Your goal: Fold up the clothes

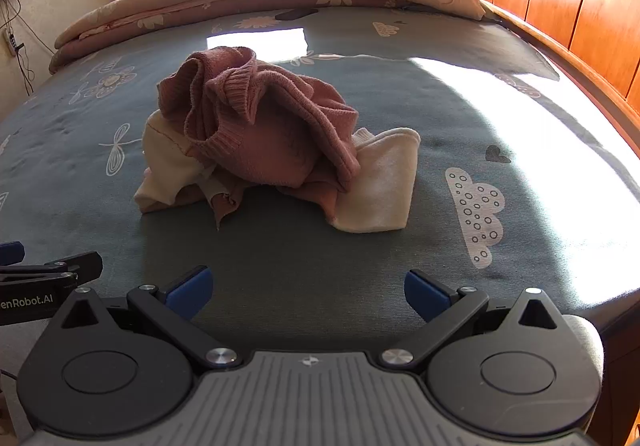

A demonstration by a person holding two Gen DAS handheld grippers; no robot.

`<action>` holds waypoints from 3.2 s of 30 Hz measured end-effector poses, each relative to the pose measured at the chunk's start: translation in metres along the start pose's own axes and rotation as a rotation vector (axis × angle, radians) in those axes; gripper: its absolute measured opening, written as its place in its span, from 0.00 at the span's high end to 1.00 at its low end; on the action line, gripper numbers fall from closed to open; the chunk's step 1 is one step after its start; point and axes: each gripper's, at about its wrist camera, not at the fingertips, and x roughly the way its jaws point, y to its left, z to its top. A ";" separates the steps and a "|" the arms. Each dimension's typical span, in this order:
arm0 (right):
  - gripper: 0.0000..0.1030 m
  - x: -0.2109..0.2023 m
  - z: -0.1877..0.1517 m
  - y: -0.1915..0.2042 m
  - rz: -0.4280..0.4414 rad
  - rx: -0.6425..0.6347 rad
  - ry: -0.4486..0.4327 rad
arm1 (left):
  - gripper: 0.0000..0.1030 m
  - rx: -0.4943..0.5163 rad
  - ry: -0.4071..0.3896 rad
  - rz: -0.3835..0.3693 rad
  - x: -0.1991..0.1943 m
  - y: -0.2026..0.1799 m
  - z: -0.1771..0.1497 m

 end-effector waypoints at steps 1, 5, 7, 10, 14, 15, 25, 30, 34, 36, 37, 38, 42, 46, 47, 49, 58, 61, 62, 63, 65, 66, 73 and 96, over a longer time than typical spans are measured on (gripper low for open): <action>0.00 0.000 0.000 0.000 0.002 0.001 0.000 | 0.00 0.000 0.000 -0.001 0.000 0.000 0.000; 0.00 0.001 0.002 0.000 0.004 0.003 0.000 | 0.00 -0.005 0.008 -0.009 -0.001 -0.001 0.002; 0.00 0.001 0.002 0.000 0.002 0.001 -0.001 | 0.00 -0.003 0.006 -0.009 0.001 0.002 -0.001; 0.00 0.000 0.001 0.000 0.001 -0.001 -0.004 | 0.00 0.001 0.002 -0.009 0.002 0.003 -0.004; 0.00 -0.001 0.000 -0.001 0.000 -0.001 -0.003 | 0.00 -0.004 0.008 -0.005 0.002 0.001 -0.002; 0.00 0.000 0.000 -0.001 -0.002 -0.001 -0.002 | 0.00 -0.006 0.009 -0.004 0.002 0.001 -0.001; 0.00 0.002 0.000 0.000 -0.004 -0.003 0.000 | 0.00 -0.004 0.009 -0.001 0.004 0.002 -0.002; 0.00 0.002 -0.001 0.000 -0.005 -0.004 0.000 | 0.00 -0.005 0.006 -0.004 0.004 0.002 -0.002; 0.00 0.002 -0.001 0.001 -0.007 -0.008 -0.001 | 0.00 -0.001 0.000 -0.003 0.003 0.002 -0.002; 0.00 0.002 -0.001 0.001 -0.010 -0.012 -0.002 | 0.00 -0.001 0.002 -0.004 0.003 0.002 -0.002; 0.00 0.003 -0.001 0.001 -0.011 -0.015 -0.002 | 0.00 -0.001 0.002 -0.004 0.003 0.001 -0.002; 0.00 0.002 -0.001 0.001 -0.014 -0.017 -0.002 | 0.00 -0.001 0.001 -0.005 0.003 0.001 -0.001; 0.00 0.003 -0.002 0.002 -0.028 -0.025 -0.007 | 0.00 -0.003 0.000 -0.007 0.003 0.002 -0.001; 0.00 0.004 -0.002 0.002 -0.029 -0.025 -0.008 | 0.00 -0.008 0.002 -0.009 0.005 0.002 -0.001; 0.00 0.004 -0.002 0.001 -0.031 -0.026 -0.008 | 0.00 -0.011 0.003 -0.011 0.006 0.002 0.000; 0.00 0.005 -0.002 0.001 -0.035 -0.029 -0.008 | 0.00 -0.016 0.003 -0.019 0.007 0.003 0.000; 0.00 0.015 -0.002 0.003 -0.060 -0.058 -0.015 | 0.00 -0.042 0.015 -0.037 0.019 0.005 0.002; 0.00 0.019 -0.001 0.002 -0.057 -0.064 -0.018 | 0.00 -0.056 0.022 -0.047 0.024 0.006 0.003; 0.00 0.021 -0.001 0.002 -0.057 -0.066 -0.018 | 0.00 -0.062 0.026 -0.052 0.026 0.007 0.004; 0.00 0.022 0.000 0.001 -0.056 -0.066 -0.018 | 0.00 -0.067 0.029 -0.056 0.028 0.007 0.005; 0.00 0.025 0.001 0.000 -0.046 -0.066 -0.019 | 0.00 -0.074 0.032 -0.074 0.031 0.008 0.007; 0.00 0.027 0.002 -0.001 -0.041 -0.066 -0.020 | 0.00 -0.076 0.033 -0.084 0.032 0.007 0.008; 0.00 0.034 0.009 -0.005 0.015 -0.051 -0.028 | 0.00 -0.155 0.012 -0.198 0.038 0.014 0.012; 0.09 0.043 0.028 -0.012 0.181 -0.175 -0.202 | 0.00 -0.083 -0.106 -0.212 0.057 0.007 0.036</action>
